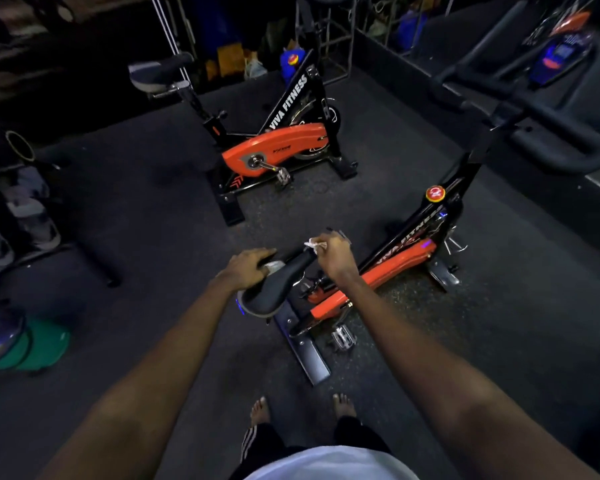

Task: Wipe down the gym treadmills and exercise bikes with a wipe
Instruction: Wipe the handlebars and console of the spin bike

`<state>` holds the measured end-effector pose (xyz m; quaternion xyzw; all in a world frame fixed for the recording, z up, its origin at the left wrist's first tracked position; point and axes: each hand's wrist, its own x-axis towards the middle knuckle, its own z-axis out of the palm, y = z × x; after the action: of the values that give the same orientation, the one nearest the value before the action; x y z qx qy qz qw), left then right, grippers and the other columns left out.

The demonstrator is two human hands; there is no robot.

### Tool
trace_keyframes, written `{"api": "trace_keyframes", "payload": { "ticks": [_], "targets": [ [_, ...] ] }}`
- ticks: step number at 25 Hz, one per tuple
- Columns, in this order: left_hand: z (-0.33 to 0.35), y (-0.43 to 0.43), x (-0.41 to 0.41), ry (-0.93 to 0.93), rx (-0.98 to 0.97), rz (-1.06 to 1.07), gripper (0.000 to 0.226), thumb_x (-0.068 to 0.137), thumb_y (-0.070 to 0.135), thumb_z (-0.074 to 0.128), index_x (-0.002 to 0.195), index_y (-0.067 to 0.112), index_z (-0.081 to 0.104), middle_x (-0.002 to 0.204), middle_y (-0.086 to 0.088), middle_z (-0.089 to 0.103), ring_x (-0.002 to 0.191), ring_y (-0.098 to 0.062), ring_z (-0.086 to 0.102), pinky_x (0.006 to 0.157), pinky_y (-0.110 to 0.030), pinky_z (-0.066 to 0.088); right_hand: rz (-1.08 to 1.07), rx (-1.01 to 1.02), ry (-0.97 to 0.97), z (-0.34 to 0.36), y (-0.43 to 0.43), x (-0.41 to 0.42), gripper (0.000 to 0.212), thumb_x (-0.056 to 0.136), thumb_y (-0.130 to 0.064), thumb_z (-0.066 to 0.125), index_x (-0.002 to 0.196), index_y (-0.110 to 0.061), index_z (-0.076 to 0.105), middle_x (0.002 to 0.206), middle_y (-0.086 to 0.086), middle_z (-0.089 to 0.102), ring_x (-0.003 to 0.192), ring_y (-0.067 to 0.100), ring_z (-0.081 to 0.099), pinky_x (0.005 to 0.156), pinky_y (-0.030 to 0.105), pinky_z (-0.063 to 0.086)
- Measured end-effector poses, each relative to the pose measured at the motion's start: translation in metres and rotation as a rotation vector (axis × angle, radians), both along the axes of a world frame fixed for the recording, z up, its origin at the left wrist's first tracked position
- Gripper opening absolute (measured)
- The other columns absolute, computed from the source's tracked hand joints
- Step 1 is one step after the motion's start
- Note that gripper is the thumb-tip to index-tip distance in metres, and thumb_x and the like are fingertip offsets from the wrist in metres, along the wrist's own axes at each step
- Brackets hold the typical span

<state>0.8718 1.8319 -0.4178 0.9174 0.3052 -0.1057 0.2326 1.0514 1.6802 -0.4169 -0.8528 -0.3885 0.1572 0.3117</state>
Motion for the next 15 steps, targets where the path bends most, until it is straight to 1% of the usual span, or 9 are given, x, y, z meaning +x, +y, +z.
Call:
{"api": "trace_keyframes", "payload": {
  "ticks": [2,4,6,8,11,13,15],
  "targets": [
    [-0.008,0.014,-0.009,-0.025,0.001,-0.058,0.055,0.095,0.039,0.056,0.148,0.034,0.040,0.153,0.005,0.041,0.141,-0.020,0.037,0.112,-0.043,0.032,-0.062,0.034,-0.032,-0.012,0.008,-0.013,0.027,0.084,-0.005,0.053,0.096,-0.009,0.077,0.100,0.011,0.071,0.099,0.029,0.065,0.094,0.027,0.045],
    [-0.018,0.030,-0.017,-0.061,-0.028,-0.100,0.055,0.095,0.044,0.056,0.147,0.033,0.042,0.152,0.003,0.043,0.141,-0.020,0.037,0.113,-0.039,0.030,-0.168,0.095,-0.042,-0.015,0.010,-0.029,0.027,0.086,-0.003,0.052,0.096,-0.008,0.077,0.101,0.012,0.069,0.099,0.027,0.064,0.093,0.023,0.043],
    [-0.025,0.038,-0.021,-0.091,-0.056,-0.133,0.056,0.095,0.047,0.056,0.147,0.032,0.042,0.152,0.001,0.043,0.141,-0.021,0.037,0.114,-0.038,0.028,-0.187,0.104,-0.026,-0.012,0.008,-0.055,0.026,0.088,-0.002,0.056,0.100,-0.010,0.077,0.101,0.012,0.067,0.095,0.026,0.065,0.088,0.025,0.045],
    [-0.029,0.042,-0.024,-0.108,-0.076,-0.157,0.057,0.096,0.049,0.054,0.148,0.032,0.040,0.154,-0.001,0.040,0.142,-0.022,0.035,0.116,-0.042,0.027,-0.105,0.073,-0.010,-0.008,0.003,-0.091,0.024,0.090,-0.004,0.058,0.104,-0.012,0.076,0.096,0.013,0.064,0.087,0.028,0.065,0.081,0.029,0.047],
    [-0.029,0.045,-0.027,-0.107,-0.121,-0.163,0.058,0.096,0.051,0.053,0.149,0.032,0.038,0.156,-0.002,0.037,0.144,-0.022,0.031,0.117,-0.047,0.025,-0.022,0.054,0.001,-0.004,-0.001,-0.117,0.024,0.091,-0.006,0.058,0.106,-0.011,0.076,0.094,0.016,0.064,0.083,0.033,0.066,0.077,0.034,0.051],
    [-0.028,0.054,-0.032,-0.102,-0.143,-0.132,0.063,0.093,0.057,0.054,0.149,0.032,0.039,0.155,-0.002,0.037,0.144,-0.022,0.032,0.118,-0.047,0.025,-0.079,0.023,-0.016,0.001,0.006,-0.108,0.024,0.091,-0.006,0.058,0.106,-0.013,0.076,0.095,0.017,0.065,0.086,0.036,0.066,0.077,0.035,0.049],
    [-0.028,0.063,-0.042,-0.126,-0.207,-0.061,0.065,0.091,0.059,0.055,0.148,0.032,0.041,0.152,-0.003,0.042,0.141,-0.021,0.037,0.117,-0.041,0.028,-0.195,0.017,0.002,0.003,0.013,-0.095,0.025,0.090,-0.004,0.059,0.106,-0.013,0.076,0.098,0.017,0.066,0.092,0.035,0.066,0.080,0.033,0.046]
  ]
}}
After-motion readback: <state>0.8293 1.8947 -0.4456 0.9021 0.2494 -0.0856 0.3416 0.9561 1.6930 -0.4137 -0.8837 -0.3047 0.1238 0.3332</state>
